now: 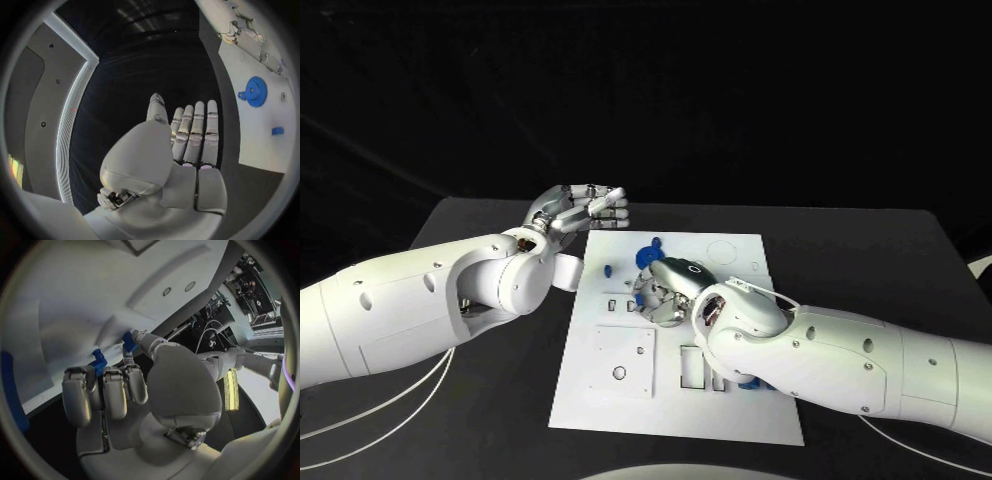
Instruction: Assemble the parts on the task board
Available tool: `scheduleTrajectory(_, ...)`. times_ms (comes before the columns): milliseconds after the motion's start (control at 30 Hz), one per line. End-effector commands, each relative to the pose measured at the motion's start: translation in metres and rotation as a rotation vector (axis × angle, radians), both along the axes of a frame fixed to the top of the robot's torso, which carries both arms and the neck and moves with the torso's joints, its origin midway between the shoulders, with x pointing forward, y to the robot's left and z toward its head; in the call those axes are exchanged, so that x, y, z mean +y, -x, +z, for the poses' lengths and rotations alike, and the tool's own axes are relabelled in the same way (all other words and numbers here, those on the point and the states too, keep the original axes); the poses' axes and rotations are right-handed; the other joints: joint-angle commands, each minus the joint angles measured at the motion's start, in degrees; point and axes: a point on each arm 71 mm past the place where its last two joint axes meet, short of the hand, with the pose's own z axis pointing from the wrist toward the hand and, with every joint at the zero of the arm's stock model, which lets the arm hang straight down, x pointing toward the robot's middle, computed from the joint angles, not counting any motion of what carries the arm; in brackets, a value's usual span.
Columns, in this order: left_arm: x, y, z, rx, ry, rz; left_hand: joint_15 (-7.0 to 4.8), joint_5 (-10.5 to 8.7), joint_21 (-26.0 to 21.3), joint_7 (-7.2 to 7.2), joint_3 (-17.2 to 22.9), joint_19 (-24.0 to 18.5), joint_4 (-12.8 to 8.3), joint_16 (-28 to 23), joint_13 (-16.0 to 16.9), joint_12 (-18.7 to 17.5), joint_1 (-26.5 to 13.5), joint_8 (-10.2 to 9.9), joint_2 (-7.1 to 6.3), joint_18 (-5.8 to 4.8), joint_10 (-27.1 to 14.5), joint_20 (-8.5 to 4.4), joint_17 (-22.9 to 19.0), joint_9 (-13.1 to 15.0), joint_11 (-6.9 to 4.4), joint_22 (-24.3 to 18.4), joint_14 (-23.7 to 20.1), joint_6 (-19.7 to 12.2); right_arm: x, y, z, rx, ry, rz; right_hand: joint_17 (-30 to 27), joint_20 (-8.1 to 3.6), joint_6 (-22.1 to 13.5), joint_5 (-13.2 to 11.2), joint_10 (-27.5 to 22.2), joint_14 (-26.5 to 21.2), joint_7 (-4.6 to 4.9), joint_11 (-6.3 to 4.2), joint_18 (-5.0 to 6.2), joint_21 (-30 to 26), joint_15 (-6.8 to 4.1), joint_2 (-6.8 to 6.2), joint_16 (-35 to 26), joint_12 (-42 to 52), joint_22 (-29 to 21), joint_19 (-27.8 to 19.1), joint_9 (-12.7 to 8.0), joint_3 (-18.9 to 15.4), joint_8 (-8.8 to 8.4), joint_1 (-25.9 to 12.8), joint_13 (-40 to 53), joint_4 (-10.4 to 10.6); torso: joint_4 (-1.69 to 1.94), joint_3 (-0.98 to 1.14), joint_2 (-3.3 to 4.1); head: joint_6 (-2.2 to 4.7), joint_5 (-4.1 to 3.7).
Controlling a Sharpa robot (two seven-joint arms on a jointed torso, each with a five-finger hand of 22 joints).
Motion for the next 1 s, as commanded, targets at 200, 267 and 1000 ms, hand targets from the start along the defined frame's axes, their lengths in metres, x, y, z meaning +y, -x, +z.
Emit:
scheduleTrajectory(200,-0.0021,0.0007,0.0016,-0.003,0.012,-0.018,0.01,-0.35,-0.3,1.1,-0.36,0.14,-0.09,-0.31,0.09,-0.19,-0.09,-0.25,0.62,0.47,-0.28,0.37,0.06,0.06,-0.24,-0.05,-0.52,-0.42,-0.0019,0.0007,-0.0045,-0.006,0.054,0.011,15.09,-0.36,0.34,0.42,-0.32,6.07,0.0,-0.13,-0.43,0.27,-0.21,-0.51,0.23,-0.22,13.38,3.97,1.23,-0.01,0.39,-0.36,6.42,-0.38,-0.06,-0.03,-0.04,-0.24,0.09)
scheduleTrajectory(267,-0.002,0.0008,0.0016,-0.003,0.012,-0.018,0.01,-0.35,-0.3,1.1,-0.36,0.14,-0.09,-0.31,0.09,-0.19,-0.09,-0.25,0.62,0.47,-0.28,0.37,0.06,0.06,-0.24,-0.05,-0.52,-0.42,-0.0017,0.0011,-0.0047,-0.005,0.056,0.015,15.09,-0.36,0.36,0.44,-0.28,6.07,0.0,-0.13,-0.45,0.33,-0.2,-0.67,0.23,-0.18,13.42,4.02,1.24,-0.07,0.4,-0.51,6.47,-0.4,-0.04,-0.02,-0.03,-0.33,0.17)
scheduleTrajectory(1000,-0.0016,0.0003,0.0013,-0.003,0.011,-0.017,0.01,-0.35,-0.3,1.1,-0.36,0.14,-0.09,-0.31,0.09,-0.19,-0.09,-0.25,0.62,0.47,-0.28,0.37,0.06,0.06,-0.24,-0.05,-0.52,-0.42,-0.001,0.0023,-0.0061,0.005,0.07,0.028,15.09,-0.35,0.29,0.56,-0.37,6.07,0.02,-0.11,-0.43,0.28,-0.2,-1.88,0.23,-0.28,13.41,3.99,1.24,-0.45,0.29,-1.37,6.36,-0.54,-0.03,-0.05,-0.03,-0.71,0.0)
